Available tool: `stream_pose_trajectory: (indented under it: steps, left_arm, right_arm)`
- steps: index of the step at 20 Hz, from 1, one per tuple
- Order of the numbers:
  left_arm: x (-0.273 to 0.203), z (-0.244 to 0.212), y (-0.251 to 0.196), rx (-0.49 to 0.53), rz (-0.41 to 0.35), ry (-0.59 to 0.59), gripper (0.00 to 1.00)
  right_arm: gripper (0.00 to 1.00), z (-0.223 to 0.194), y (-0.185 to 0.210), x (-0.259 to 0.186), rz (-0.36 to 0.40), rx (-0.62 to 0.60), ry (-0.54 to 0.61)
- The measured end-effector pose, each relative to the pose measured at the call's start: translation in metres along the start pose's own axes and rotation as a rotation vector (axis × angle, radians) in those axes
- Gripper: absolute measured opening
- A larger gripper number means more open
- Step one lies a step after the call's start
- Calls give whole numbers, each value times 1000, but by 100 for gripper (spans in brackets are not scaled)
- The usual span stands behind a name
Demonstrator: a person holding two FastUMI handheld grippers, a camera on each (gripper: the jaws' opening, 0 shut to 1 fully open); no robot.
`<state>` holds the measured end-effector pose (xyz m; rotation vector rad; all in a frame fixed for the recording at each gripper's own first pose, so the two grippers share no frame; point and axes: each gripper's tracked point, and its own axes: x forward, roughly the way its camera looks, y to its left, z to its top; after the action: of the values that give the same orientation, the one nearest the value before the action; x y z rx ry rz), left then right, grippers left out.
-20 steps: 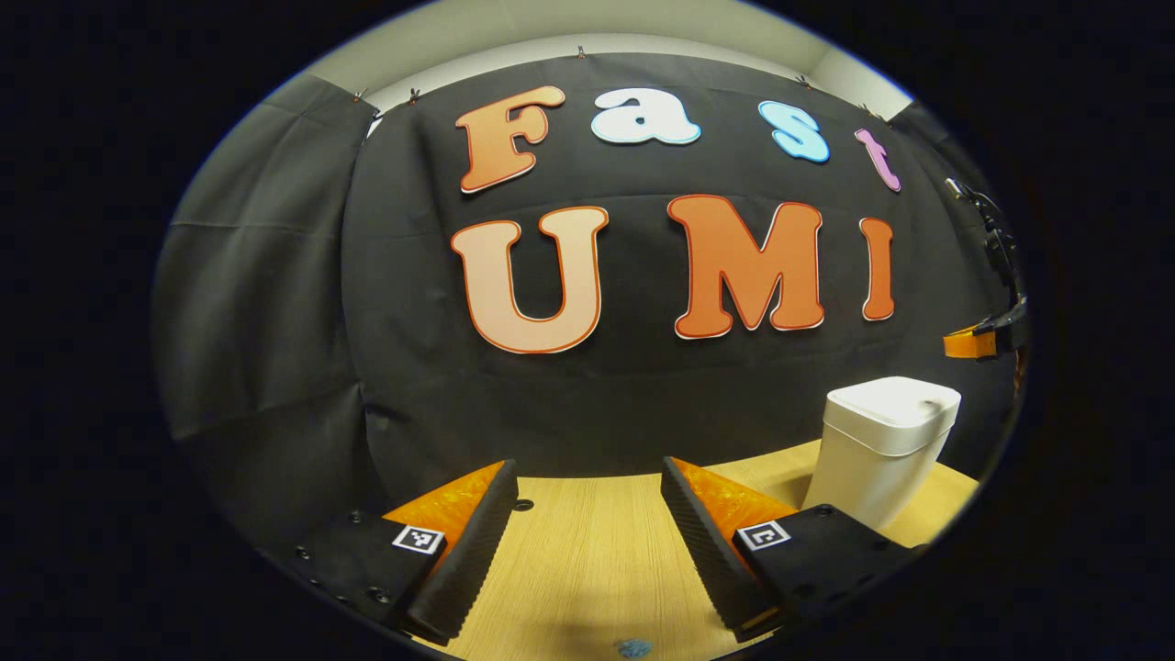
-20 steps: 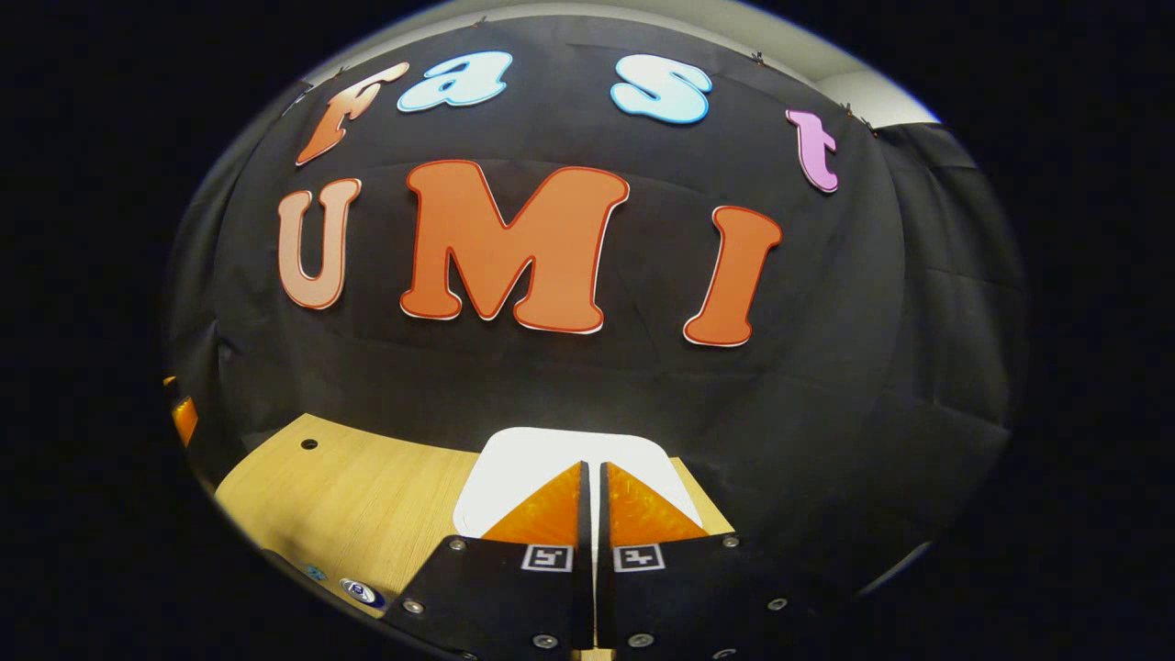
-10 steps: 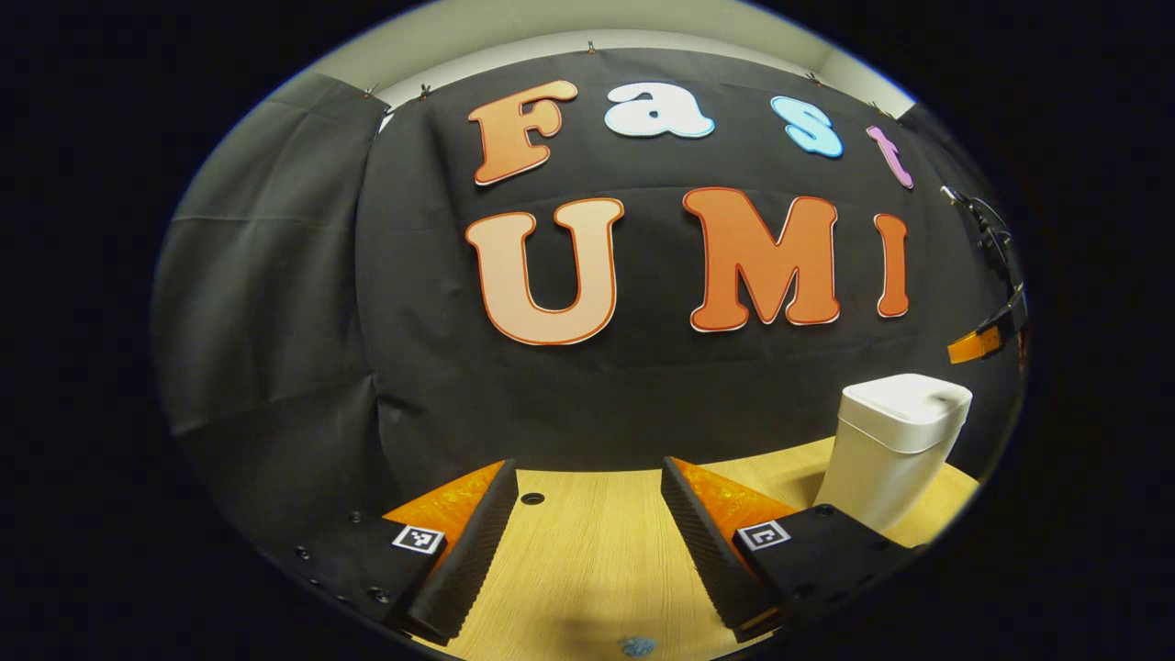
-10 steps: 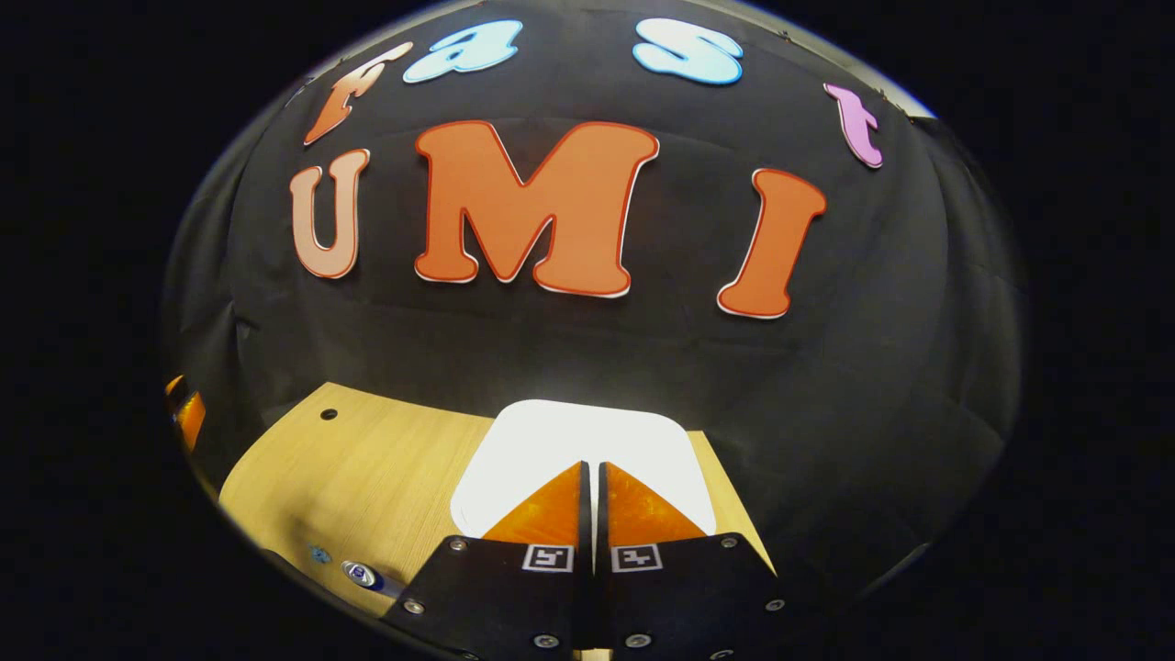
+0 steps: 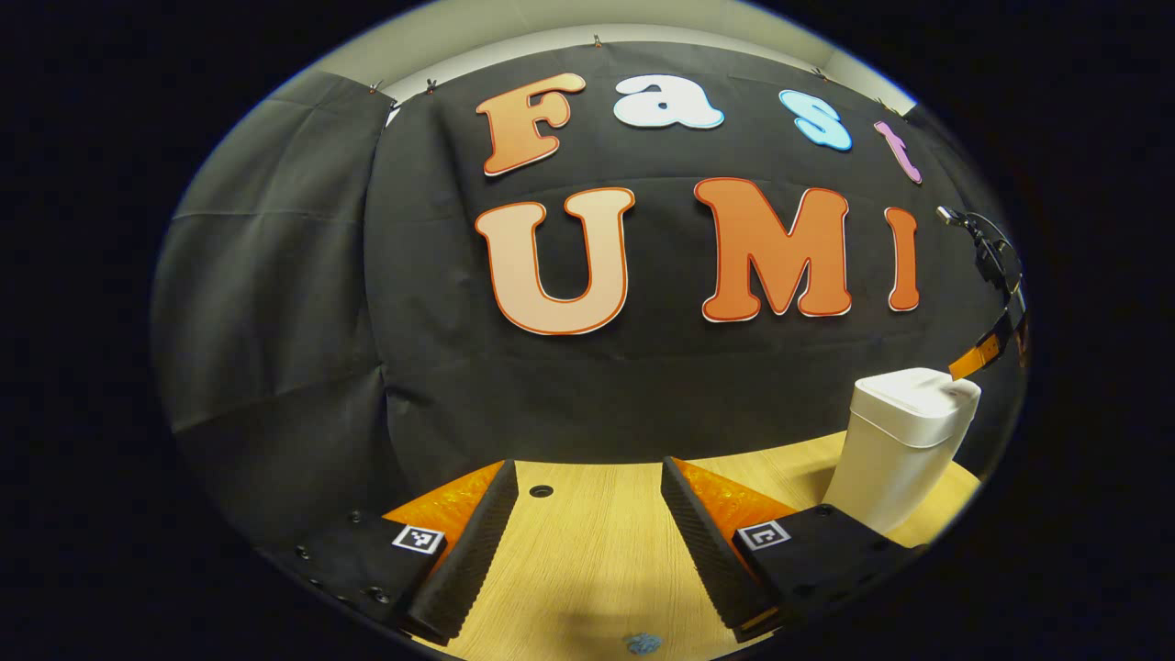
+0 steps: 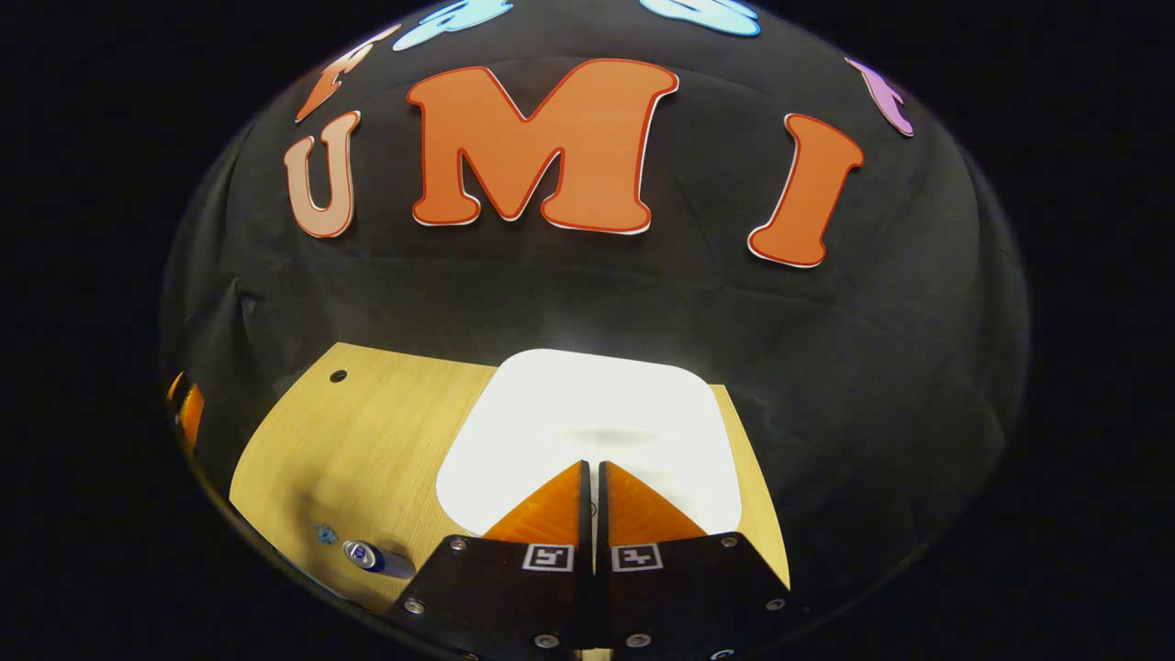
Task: Press the lid of the desktop garbage bin to open it, pick up the crumpled paper on the desktop and throw it into the bin, then pick up the pop can on the desktop and drop it into the bin, and finally close the garbage bin lid.
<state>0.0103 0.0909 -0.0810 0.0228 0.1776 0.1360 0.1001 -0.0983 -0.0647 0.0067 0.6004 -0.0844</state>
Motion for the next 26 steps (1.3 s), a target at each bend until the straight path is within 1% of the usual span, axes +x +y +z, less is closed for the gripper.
stream_pose_trajectory:
  steps: [3,5,9,11,12,14,15,16,17,18,20,21,26]
  left_arm:
    - [2,-1,3,-2,8,6,100]
    - [4,-3,1,-4,9,13,100]
    - [5,-8,1,-12,4,23,100]
    - [8,-9,-1,-18,-3,27,100]
    - [7,-10,0,-17,-5,23,98]
    - [8,-6,0,-6,-8,11,97]
    - [8,-4,0,-3,-12,6,100]
    - [6,-3,3,-3,-16,1,100]
    - [6,-2,2,-6,-20,1,97]
    - [7,-2,2,-9,-23,0,100]
    - [5,-1,4,-9,-25,-5,98]
    - [4,0,6,-8,-27,-7,100]
    - [1,-2,7,-8,-38,-8,100]
  right_arm:
    - [1,-8,3,5,15,-13,49]
    - [1,-14,2,7,6,-24,70]
    - [1,-19,3,8,20,5,111]
    - [1,-19,3,9,29,19,118]
    - [1,-17,3,8,34,19,108]
    - [1,-6,-6,3,-3,14,63]
    - [1,2,-8,-2,-15,13,30]
    - [1,8,-8,-6,-16,12,11]
    - [1,15,-8,-11,-20,13,-13]
    - [1,22,-9,-16,-23,10,-38]
    - [1,37,-11,-26,-36,18,-99]
    - [1,44,-12,-31,-46,28,-129]
    - [1,70,-20,-58,-87,62,-271]
